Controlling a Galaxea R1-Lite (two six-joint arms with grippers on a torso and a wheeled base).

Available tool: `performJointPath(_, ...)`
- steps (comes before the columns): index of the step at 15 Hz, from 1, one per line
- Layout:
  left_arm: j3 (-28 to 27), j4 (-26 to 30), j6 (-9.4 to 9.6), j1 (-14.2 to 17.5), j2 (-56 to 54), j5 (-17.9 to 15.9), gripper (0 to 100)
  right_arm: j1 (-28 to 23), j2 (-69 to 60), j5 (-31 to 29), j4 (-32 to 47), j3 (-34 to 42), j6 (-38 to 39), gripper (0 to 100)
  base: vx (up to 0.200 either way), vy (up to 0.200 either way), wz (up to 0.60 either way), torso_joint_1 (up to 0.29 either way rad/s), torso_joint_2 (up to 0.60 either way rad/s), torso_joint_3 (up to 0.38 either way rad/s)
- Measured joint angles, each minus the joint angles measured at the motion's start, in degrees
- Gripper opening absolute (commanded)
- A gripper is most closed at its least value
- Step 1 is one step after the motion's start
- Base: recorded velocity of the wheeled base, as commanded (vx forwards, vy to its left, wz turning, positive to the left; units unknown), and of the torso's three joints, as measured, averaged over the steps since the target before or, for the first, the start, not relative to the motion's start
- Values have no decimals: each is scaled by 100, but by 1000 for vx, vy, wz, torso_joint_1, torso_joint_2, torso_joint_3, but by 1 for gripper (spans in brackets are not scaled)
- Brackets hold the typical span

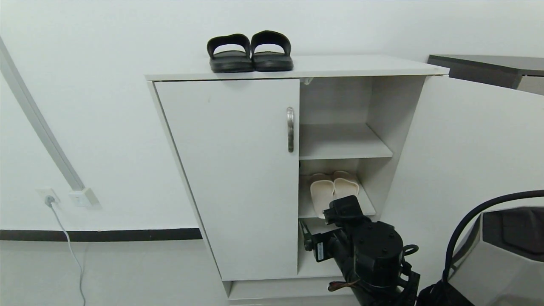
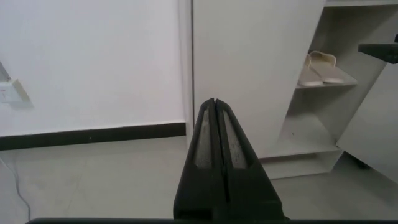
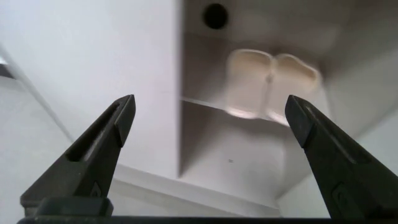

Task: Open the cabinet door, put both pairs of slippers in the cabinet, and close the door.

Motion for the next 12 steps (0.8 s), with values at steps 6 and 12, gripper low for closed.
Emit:
performJointPath(6,0,-2,5,5,0,-1,0,-11,7,-4,-16,6,0,100,0,200,0,2,3,4)
performJointPath(12,0,-2,7,9,0,16,0,-5,44,9,-119,0,33,100,0,67,0,0,-1,0)
